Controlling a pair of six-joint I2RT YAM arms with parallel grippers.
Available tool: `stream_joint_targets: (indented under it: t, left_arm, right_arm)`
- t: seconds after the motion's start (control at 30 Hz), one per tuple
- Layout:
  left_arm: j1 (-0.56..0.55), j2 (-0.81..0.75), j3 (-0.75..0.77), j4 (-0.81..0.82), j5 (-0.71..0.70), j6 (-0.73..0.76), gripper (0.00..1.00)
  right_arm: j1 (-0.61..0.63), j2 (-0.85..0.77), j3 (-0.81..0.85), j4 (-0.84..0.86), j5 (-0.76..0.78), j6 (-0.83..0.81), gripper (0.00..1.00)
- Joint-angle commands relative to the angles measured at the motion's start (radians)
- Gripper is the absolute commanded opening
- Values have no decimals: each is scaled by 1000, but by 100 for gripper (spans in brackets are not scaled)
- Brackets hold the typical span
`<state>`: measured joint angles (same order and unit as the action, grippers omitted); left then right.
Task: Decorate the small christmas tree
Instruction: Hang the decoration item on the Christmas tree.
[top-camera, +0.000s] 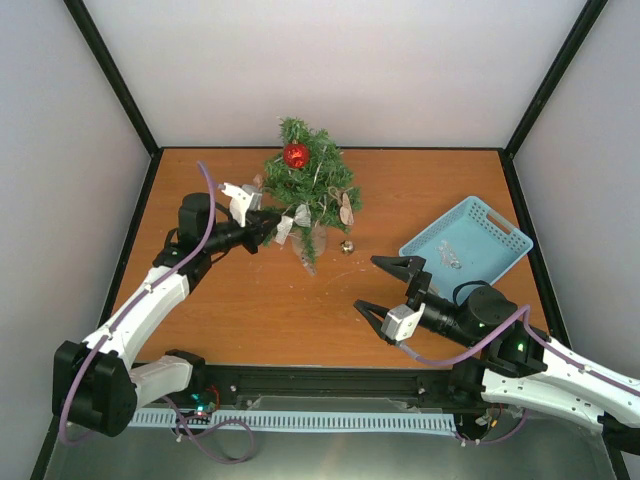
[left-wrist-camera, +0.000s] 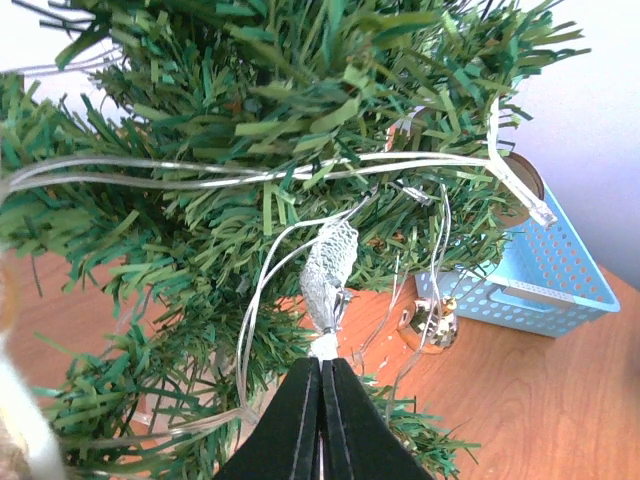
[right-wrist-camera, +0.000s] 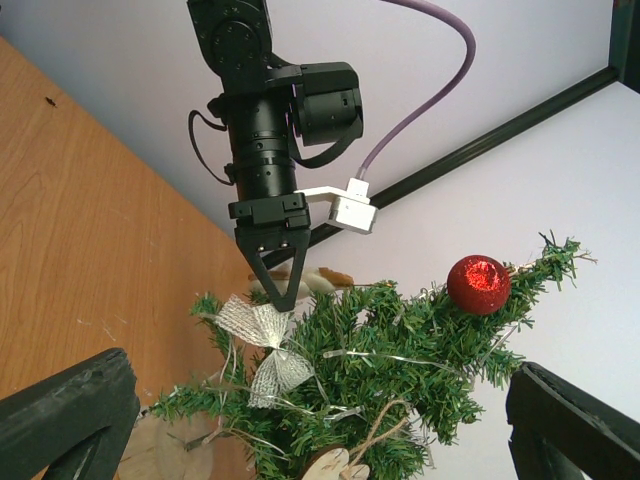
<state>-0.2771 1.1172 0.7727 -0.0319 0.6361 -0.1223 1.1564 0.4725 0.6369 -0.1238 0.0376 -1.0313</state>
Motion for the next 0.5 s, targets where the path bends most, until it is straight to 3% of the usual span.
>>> stream_joint_targets:
  t: [0.0,0.47]
  left_arm:
    - [-7,3,7,81,-3,120,1]
    - [-8,77,35,83,-50,195,1]
  right_arm:
    - [8,-9,17,6,0,7,100]
    - [8,-8,14,10,1,2,100]
